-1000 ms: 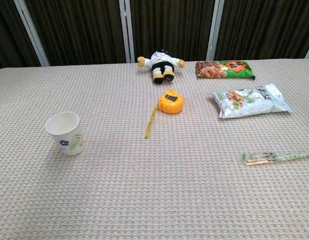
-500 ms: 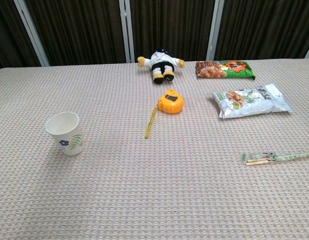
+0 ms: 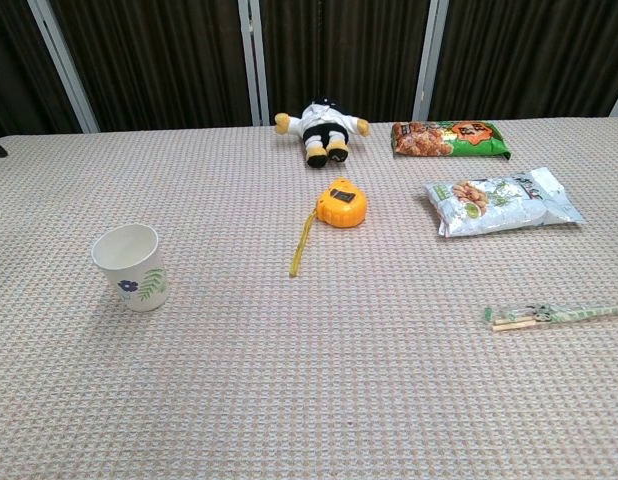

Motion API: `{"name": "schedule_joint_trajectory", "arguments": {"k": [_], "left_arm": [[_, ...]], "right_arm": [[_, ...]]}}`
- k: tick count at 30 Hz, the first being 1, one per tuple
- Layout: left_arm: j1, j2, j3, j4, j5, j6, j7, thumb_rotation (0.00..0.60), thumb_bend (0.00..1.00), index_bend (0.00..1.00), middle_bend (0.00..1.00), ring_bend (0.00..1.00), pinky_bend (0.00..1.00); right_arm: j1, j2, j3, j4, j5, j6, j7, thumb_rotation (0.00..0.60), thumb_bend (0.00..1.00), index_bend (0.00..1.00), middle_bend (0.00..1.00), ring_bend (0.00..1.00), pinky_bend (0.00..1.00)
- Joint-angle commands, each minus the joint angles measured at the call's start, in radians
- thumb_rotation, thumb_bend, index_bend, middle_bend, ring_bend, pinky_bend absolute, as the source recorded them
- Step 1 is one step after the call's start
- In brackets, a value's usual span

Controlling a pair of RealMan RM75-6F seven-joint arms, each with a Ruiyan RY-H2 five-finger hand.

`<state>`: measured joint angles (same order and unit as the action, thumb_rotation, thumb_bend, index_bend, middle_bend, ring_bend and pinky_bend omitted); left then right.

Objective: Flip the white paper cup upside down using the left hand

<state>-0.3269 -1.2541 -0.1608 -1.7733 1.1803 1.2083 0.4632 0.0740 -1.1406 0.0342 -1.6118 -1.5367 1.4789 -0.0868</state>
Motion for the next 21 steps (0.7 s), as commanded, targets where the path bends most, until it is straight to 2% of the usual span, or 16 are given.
{"name": "schedule_joint_trajectory", "arguments": {"k": [1,8,21], "left_arm": [[-0.065,-0.038,-0.021,-0.032,-0.097,-0.050,0.120,0.600,0.09,0.15,0.00,0.00,0.00],[-0.143,-0.108,-0.041,-0.055,-0.240,-0.066,0.252,0.600,0.09,0.15,0.00,0.00,0.00],[-0.249,-0.248,-0.038,-0.014,-0.356,-0.046,0.368,0.600,0.09,0.16,0.00,0.00,0.00]], "right_arm": [[0.000,0.004,0.000,-0.002,-0.001,-0.001,0.006,0.600,0.06,0.00,0.00,0.00,0.00],[0.002,0.012,-0.001,-0.005,-0.001,-0.007,0.022,0.600,0.06,0.00,0.00,0.00,0.00],[0.004,0.023,-0.004,-0.009,-0.006,-0.014,0.046,0.600,0.06,0.00,0.00,0.00,0.00]]}}
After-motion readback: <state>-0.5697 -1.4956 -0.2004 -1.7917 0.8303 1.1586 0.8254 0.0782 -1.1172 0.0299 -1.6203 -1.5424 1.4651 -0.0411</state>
